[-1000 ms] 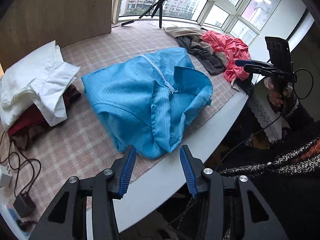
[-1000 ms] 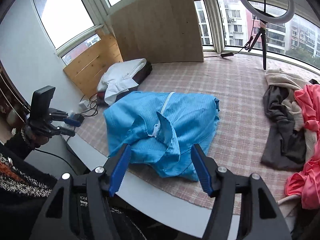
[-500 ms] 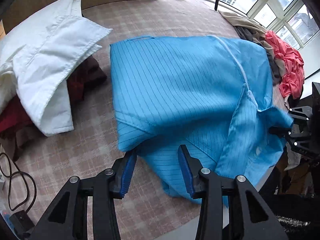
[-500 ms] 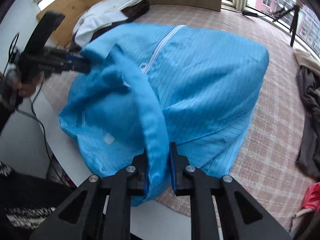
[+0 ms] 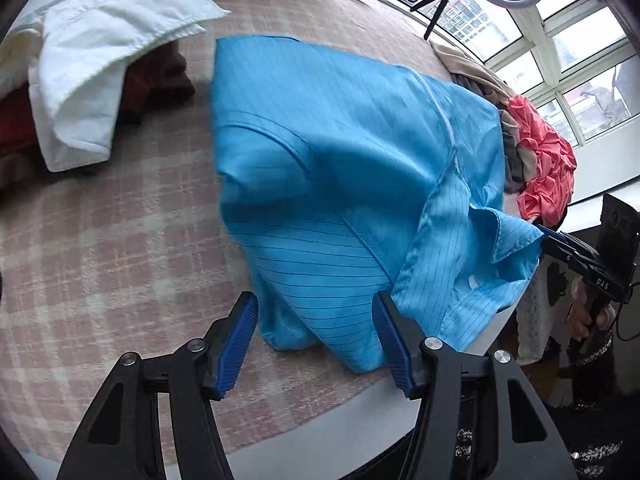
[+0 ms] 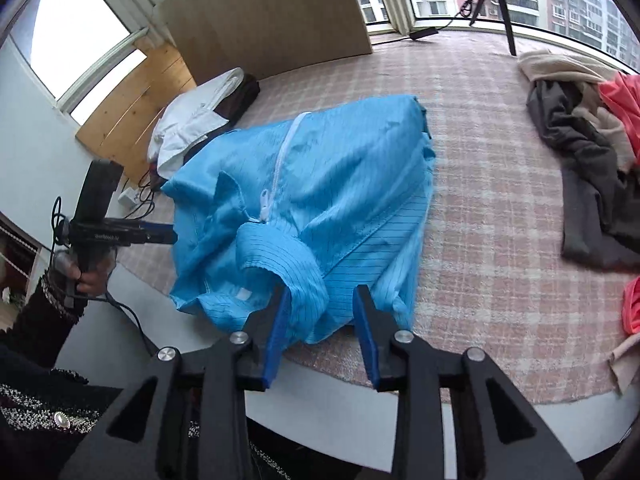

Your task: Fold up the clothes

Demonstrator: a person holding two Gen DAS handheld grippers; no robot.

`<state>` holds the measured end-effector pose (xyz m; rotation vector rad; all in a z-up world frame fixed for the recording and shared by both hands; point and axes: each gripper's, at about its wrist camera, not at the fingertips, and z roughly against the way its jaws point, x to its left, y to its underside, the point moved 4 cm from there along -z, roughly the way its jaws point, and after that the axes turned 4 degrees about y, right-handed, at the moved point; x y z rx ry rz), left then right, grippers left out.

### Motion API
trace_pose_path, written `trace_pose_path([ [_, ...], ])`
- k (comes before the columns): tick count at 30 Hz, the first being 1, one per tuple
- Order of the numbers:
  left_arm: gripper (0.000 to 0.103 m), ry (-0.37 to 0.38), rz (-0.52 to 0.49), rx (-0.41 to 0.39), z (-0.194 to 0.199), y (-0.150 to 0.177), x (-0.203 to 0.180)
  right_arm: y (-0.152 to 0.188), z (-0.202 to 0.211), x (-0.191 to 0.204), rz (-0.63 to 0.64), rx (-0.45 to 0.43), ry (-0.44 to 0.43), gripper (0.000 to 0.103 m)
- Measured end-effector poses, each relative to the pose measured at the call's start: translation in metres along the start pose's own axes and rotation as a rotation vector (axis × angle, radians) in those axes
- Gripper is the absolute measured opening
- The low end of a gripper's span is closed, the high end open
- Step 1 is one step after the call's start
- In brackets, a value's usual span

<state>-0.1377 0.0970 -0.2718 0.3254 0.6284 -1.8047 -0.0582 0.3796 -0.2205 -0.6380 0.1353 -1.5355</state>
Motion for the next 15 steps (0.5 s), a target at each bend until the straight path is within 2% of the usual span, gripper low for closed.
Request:
trace_pose_path([
  [2,0.04,-0.028,-0.045,0.0,0.001,0.003,-0.011,0.0,-0.006,-0.001,-0.009,0.015,-0.01,0.034],
  [4,0.04,-0.09,-0.101,0.001,0.011,0.004,-0.02,-0.009,-0.008,-0.003,-0.008,0.005,-0.049,0.034],
  [6,0.04,-0.159,-0.156,-0.018,0.03,0.001,-0.029,-0.024,-0.009,-0.02,-0.046,-0.022,-0.02,0.034],
  [8,0.04,-0.177,-0.21,-0.039,0.046,-0.004,-0.048,-0.044,-0.01,-0.044,-0.111,-0.054,0.0,0.034],
  [11,0.043,-0.147,-0.273,-0.059,0.05,-0.015,-0.093,-0.072,0.001,-0.073,-0.152,-0.128,-0.005,0.034],
  [13,0.049,-0.071,-0.32,-0.066,0.04,-0.017,-0.135,-0.089,0.006,-0.08,-0.071,-0.158,0.075,0.029],
  [14,0.056,-0.041,-0.347,-0.068,0.03,-0.018,-0.157,-0.096,0.001,-0.081,-0.002,-0.144,0.126,0.027],
  [15,0.059,-0.025,-0.375,-0.069,0.017,-0.02,-0.181,-0.102,-0.006,-0.082,0.051,-0.118,0.151,0.021],
])
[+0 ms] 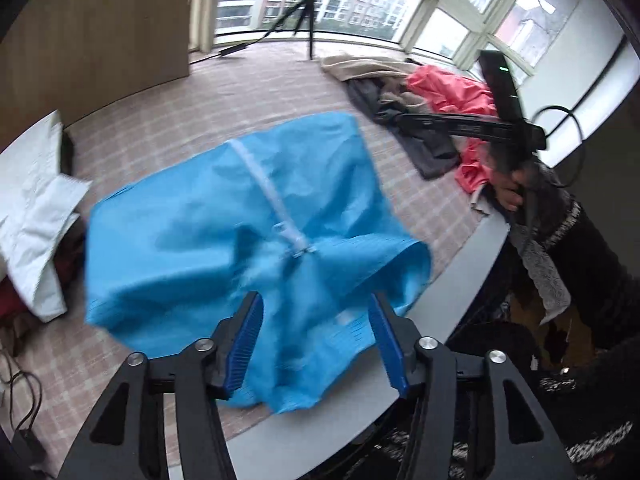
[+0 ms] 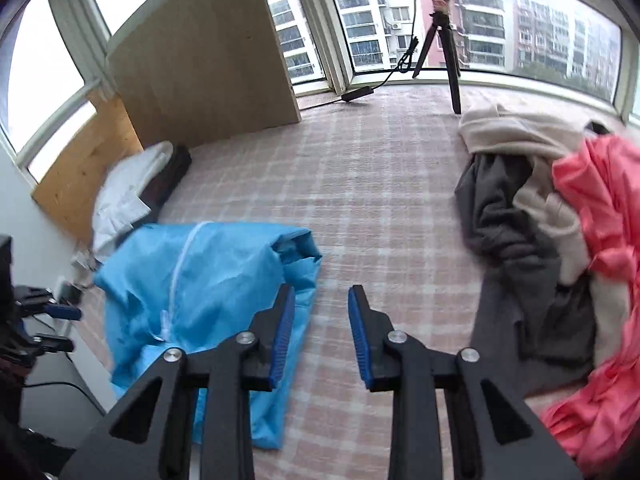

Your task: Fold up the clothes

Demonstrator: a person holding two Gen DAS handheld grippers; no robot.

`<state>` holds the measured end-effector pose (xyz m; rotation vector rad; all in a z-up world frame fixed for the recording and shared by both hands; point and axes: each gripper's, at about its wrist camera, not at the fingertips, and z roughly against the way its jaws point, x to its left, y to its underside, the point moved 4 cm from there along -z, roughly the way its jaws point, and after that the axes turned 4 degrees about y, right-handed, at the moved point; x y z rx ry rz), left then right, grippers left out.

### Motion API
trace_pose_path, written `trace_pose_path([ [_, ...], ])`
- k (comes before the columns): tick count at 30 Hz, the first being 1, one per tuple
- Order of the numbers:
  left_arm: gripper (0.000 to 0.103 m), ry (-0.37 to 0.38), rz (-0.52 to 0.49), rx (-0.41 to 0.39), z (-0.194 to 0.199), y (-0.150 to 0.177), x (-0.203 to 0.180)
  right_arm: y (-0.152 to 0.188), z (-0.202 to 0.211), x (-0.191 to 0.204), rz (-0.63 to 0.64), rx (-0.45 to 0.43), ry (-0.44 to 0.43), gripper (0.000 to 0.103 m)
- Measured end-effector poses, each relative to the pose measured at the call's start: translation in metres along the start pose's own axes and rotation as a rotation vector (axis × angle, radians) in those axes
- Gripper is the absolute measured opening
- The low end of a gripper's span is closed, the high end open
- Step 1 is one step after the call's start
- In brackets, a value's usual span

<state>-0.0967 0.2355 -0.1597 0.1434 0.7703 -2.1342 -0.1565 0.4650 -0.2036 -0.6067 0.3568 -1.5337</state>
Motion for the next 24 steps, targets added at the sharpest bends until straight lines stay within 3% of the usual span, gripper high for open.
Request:
trace_pose_path([
  [2,0.06,0.004,-0.054,-0.007,-0.029,-0.019,-0.042,-0.008,-0.022,-0.006,0.05,0.042,-0.034,0.021],
  [6,0.063,-0.096,-0.109,0.024,-0.091,-0.048,-0.086,-0.013,-0.063,-0.012,0.177,0.125,-0.089,0.022],
  [10,0.063,-0.229,-0.011,0.091,-0.142,-0.061,-0.07,-0.022,-0.087,-0.009,0.288,0.156,-0.188,0.035],
  [13,0.058,-0.261,0.133,0.089,-0.148,-0.057,-0.046,-0.03,-0.1,-0.002,0.371,0.156,-0.243,0.041],
  [17,0.012,-0.278,0.226,0.083,-0.146,-0.051,-0.027,-0.034,-0.115,0.018,0.483,0.157,-0.317,0.044],
  [20,0.004,-0.262,0.259,0.081,-0.136,-0.048,-0.023,-0.037,-0.127,0.031,0.544,0.158,-0.341,0.044],
  [21,0.003,-0.26,0.257,0.085,-0.131,-0.047,-0.025,-0.037,-0.129,0.034,0.555,0.165,-0.359,0.043],
  [22,0.003,-0.258,0.249,0.094,-0.126,-0.046,-0.029,-0.037,-0.13,0.036,0.567,0.177,-0.365,0.018],
  [23,0.003,-0.261,0.222,0.103,-0.122,-0.045,-0.036,-0.038,-0.13,0.037,0.586,0.19,-0.355,0.0],
  [24,0.003,-0.264,0.198,0.115,-0.123,-0.041,-0.043,-0.04,-0.127,0.035,0.601,0.186,-0.336,0.003],
])
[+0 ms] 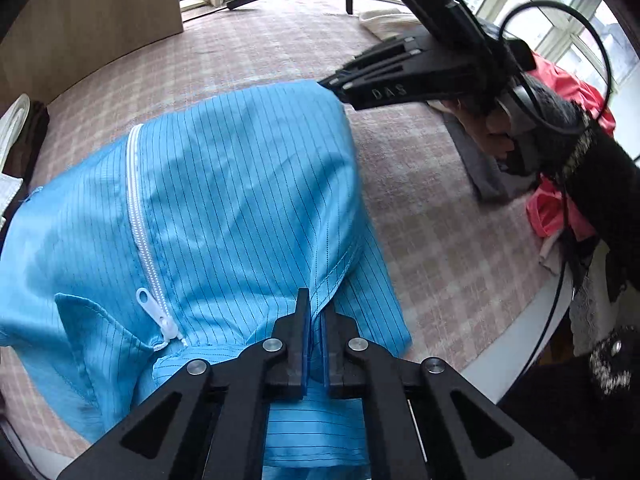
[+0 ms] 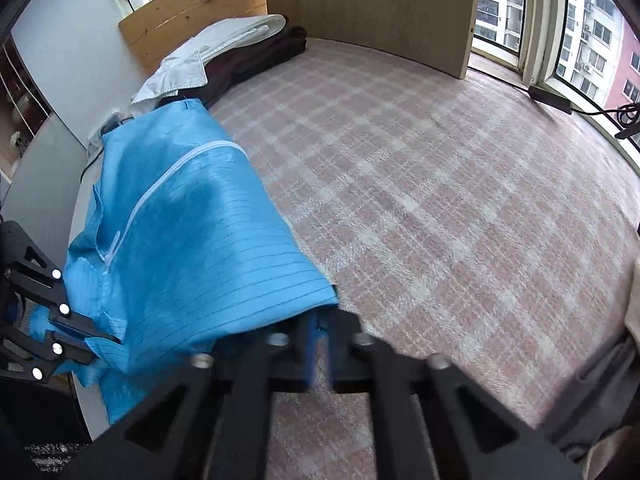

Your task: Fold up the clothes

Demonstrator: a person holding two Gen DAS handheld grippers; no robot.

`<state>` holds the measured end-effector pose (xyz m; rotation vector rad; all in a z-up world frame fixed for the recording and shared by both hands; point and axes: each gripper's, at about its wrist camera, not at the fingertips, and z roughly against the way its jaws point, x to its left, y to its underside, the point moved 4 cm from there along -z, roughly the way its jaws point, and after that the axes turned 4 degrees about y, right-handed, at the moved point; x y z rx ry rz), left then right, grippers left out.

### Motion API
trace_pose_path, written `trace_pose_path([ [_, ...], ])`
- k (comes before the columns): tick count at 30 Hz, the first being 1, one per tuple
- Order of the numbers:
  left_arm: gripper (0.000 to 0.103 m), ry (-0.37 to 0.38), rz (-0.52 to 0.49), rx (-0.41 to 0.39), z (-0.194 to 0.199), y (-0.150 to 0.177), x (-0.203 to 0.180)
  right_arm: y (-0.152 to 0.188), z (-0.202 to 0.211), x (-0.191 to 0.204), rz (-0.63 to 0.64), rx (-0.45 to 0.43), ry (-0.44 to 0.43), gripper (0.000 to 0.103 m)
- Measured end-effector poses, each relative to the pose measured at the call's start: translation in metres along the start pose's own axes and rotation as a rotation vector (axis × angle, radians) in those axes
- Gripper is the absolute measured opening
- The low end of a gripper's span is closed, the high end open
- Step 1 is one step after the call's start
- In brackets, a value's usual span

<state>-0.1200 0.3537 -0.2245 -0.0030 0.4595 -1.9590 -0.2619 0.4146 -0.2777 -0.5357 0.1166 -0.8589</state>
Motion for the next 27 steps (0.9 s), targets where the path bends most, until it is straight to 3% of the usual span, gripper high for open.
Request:
trace_pose_path([
  [3,0.007,0.007,-0.016,0.043,-0.016,0.015,-0.004,0.002,-0.007,-0.007,0.03,0.012,0.048,0.005],
  [6,0.019,0.082,0.082,0.037,-0.018,0.013,0.0,0.003,-0.016,-0.005,0.079,0.025,0.135,0.018],
  [8,0.028,0.136,0.09,-0.003,0.001,0.012,-0.005,0.004,-0.008,-0.009,0.089,0.047,0.173,0.02],
  [10,0.031,0.144,0.072,-0.052,0.028,0.015,-0.009,0.007,0.009,-0.02,0.059,0.057,0.224,0.02],
  [12,0.036,0.148,0.082,-0.091,0.053,0.018,-0.006,0.01,0.043,-0.028,-0.016,-0.012,0.233,0.02],
  [13,0.037,0.146,0.093,-0.112,0.065,0.022,-0.002,0.011,0.058,-0.023,-0.045,-0.055,0.194,0.02],
  [17,0.038,0.022,0.169,-0.155,0.091,0.039,0.034,0.013,0.074,0.031,-0.06,-0.151,0.001,0.02],
  [19,0.038,-0.053,0.211,-0.142,0.094,0.052,0.061,0.017,0.055,0.058,-0.044,-0.129,-0.038,0.02],
  [21,0.038,-0.105,0.248,-0.138,0.1,0.069,0.089,0.028,0.018,0.075,-0.075,-0.035,-0.067,0.02],
  [23,0.038,-0.146,0.308,-0.14,0.108,0.086,0.12,0.041,-0.001,0.094,-0.003,0.024,0.006,0.02],
  [27,0.039,-0.135,0.376,-0.18,0.121,0.108,0.172,0.04,0.047,0.102,-0.019,-0.034,0.034,0.021],
])
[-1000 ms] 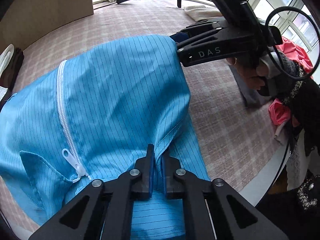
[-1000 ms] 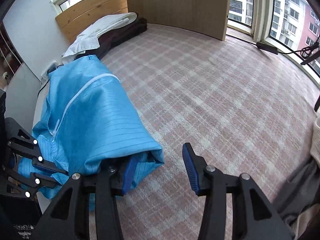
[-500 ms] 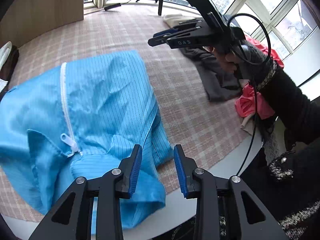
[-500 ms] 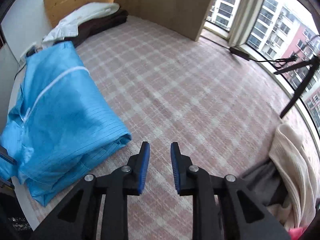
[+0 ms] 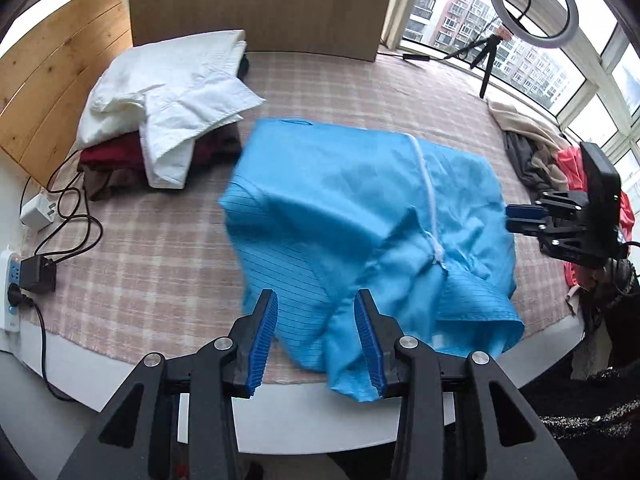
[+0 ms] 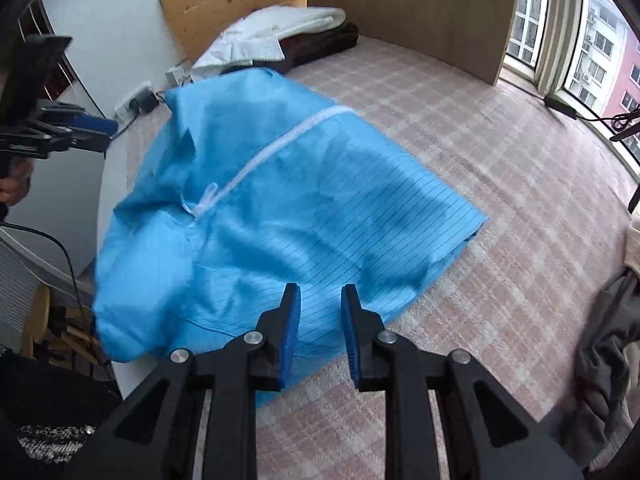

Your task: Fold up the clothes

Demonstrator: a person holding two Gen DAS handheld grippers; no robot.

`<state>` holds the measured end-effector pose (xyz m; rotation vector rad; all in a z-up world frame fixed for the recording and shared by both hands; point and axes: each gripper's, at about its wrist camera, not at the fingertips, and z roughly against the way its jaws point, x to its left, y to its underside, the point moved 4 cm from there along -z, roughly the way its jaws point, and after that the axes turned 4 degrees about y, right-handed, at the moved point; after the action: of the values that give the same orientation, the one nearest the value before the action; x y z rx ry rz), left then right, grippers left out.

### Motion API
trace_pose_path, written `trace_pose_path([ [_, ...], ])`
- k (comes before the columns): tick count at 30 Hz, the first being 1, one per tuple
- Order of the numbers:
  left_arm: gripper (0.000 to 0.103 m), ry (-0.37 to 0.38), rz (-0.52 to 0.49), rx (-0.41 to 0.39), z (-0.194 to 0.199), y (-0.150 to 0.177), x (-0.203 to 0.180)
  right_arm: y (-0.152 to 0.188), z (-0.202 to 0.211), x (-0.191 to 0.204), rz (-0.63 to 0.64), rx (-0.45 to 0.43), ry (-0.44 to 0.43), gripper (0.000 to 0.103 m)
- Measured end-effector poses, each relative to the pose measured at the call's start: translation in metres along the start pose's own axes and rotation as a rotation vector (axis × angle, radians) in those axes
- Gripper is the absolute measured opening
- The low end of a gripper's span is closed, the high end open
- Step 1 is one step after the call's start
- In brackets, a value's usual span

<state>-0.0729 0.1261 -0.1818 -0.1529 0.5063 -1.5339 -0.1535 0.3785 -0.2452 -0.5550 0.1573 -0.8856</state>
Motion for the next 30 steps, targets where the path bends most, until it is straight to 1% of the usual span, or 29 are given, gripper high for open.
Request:
trace_pose_path([
  [1,0.04,0.007,0.009,-0.005,-0.001,-0.002,0.012,-0.004,0.011,-0.001,-0.031,-0.028,0.015,0.022],
  [2,0.04,0.029,0.017,-0.008,-0.005,-0.004,0.022,-0.008,0.018,-0.001,-0.074,-0.049,0.011,0.022],
  [3,0.041,0.068,0.025,-0.008,-0.012,-0.006,0.03,-0.01,0.02,0.0,-0.12,-0.062,-0.019,0.022],
  [5,0.042,0.143,0.02,0.016,-0.029,-0.011,0.042,-0.009,0.011,0.007,-0.204,-0.049,-0.051,0.023],
  [8,0.043,0.229,-0.006,0.074,-0.055,-0.015,0.052,0.013,-0.017,0.037,-0.166,0.125,0.072,0.024],
  [9,0.043,0.248,-0.024,0.093,-0.062,-0.015,0.054,0.019,-0.025,0.047,-0.154,0.176,0.114,0.024],
  [10,0.043,0.257,-0.051,0.113,-0.068,-0.014,0.054,0.016,-0.017,0.056,-0.153,0.167,0.158,0.024],
  [11,0.043,0.267,-0.077,0.128,-0.072,-0.013,0.054,0.009,-0.005,0.066,-0.186,0.142,0.166,0.024],
  [12,0.043,0.293,-0.093,0.131,-0.075,-0.014,0.053,0.002,0.006,0.075,-0.219,0.116,0.173,0.024],
  [13,0.042,0.332,-0.1,0.127,-0.075,-0.017,0.051,-0.009,0.018,0.088,-0.252,0.073,0.158,0.024],
  [14,0.04,0.371,-0.107,0.122,-0.075,-0.019,0.049,-0.019,0.027,0.103,-0.282,0.027,0.127,0.025],
  [15,0.031,0.408,-0.121,0.118,-0.074,-0.021,0.046,-0.028,0.029,0.119,-0.311,-0.004,0.082,0.034],
  [16,0.021,0.44,-0.144,0.121,-0.071,-0.021,0.043,-0.034,0.021,0.133,-0.333,-0.011,0.037,0.048],
  [17,0.0,0.473,-0.165,0.128,-0.067,-0.02,0.041,-0.04,0.013,0.148,-0.355,-0.019,-0.009,0.053],
  [18,0.001,0.506,-0.188,0.135,-0.063,-0.019,0.039,-0.045,0.005,0.162,-0.376,-0.023,-0.049,0.055],
  [19,0.002,0.539,-0.21,0.141,-0.059,-0.017,0.037,-0.047,-0.012,0.17,-0.391,0.001,-0.04,0.055],
  [20,0.003,0.549,-0.223,0.149,-0.057,-0.015,0.039,-0.048,-0.031,0.174,-0.402,0.034,-0.009,0.055],
  [21,0.003,0.536,-0.227,0.157,-0.057,-0.013,0.044,-0.05,-0.05,0.177,-0.415,0.065,0.018,0.055],
  [22,0.003,0.516,-0.23,0.173,-0.06,-0.01,0.048,-0.05,-0.067,0.177,-0.445,0.089,0.015,0.055],
  [23,0.006,0.483,-0.229,0.197,-0.066,-0.009,0.054,-0.05,-0.084,0.178,-0.473,0.109,0.008,0.053],
  [24,0.012,0.438,-0.217,0.213,-0.071,-0.009,0.062,-0.049,-0.092,0.185,-0.489,0.107,-0.041,0.037],
  [25,0.015,0.394,-0.208,0.219,-0.075,-0.008,0.069,-0.05,-0.095,0.194,-0.48,0.111,-0.103,0.03],
  [27,0.018,0.323,-0.204,0.209,-0.074,-0.007,0.08,-0.049,-0.092,0.213,-0.436,0.118,-0.209,0.03],
  [28,0.018,0.31,-0.202,0.189,-0.068,-0.008,0.083,-0.046,-0.083,0.219,-0.414,0.111,-0.238,0.03],
  [29,0.02,0.317,-0.205,0.169,-0.06,-0.007,0.081,-0.043,-0.073,0.223,-0.394,0.104,-0.262,0.03],
  [30,0.03,0.331,-0.212,0.149,-0.051,-0.005,0.076,-0.039,-0.06,0.221,-0.393,0.093,-0.257,0.03],
])
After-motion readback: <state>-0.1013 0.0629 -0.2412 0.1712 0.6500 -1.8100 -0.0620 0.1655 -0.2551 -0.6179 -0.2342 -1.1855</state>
